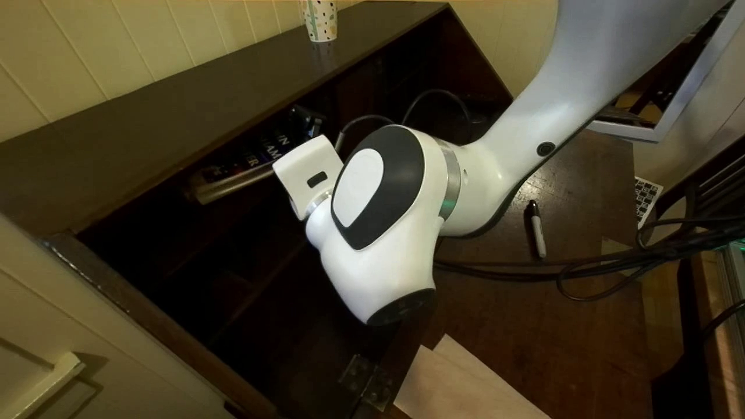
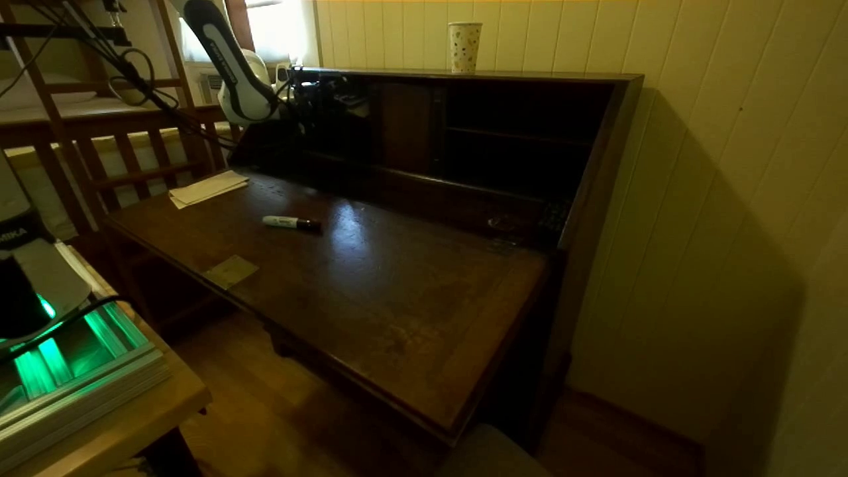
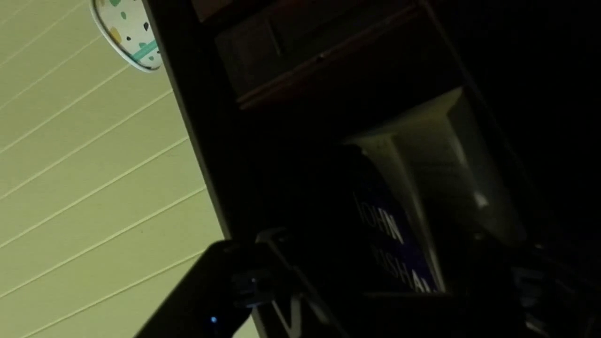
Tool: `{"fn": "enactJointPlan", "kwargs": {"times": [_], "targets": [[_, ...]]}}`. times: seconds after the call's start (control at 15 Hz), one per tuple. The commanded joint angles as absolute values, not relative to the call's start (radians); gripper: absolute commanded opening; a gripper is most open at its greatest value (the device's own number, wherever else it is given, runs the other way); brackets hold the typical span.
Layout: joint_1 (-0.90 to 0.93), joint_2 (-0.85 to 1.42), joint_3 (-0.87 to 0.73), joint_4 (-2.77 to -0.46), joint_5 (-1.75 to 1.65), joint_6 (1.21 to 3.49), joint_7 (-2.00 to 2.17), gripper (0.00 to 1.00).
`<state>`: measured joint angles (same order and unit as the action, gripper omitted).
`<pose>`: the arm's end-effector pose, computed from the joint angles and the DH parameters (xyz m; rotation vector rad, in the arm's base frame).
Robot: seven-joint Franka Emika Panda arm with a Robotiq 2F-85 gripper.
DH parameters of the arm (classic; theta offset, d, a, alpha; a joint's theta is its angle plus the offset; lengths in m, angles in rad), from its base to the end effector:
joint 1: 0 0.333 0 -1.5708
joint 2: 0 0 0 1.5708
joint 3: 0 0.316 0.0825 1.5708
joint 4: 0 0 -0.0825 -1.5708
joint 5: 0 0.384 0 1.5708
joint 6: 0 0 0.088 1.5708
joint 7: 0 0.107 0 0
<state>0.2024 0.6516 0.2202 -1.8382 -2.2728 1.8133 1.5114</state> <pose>0.6378 0.2008 0.2234 1.5542 0.4395 1.2816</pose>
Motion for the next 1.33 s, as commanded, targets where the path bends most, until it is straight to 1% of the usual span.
{"fn": "enactJointPlan", "kwargs": {"times": [0.0,0.53,0.73,1.13,1.27], "targets": [[0.181,0.636,0.253,-1.835,-2.137,1.861,1.475,0.89],[0.19,0.612,0.267,-1.806,-1.89,1.868,1.401,0.89],[0.205,0.61,0.252,-1.802,-1.908,1.869,1.427,0.89],[0.212,0.603,0.228,-1.832,-2.048,1.917,1.447,0.89],[0.214,0.608,0.235,-1.828,-2.024,1.886,1.448,0.89]]}}
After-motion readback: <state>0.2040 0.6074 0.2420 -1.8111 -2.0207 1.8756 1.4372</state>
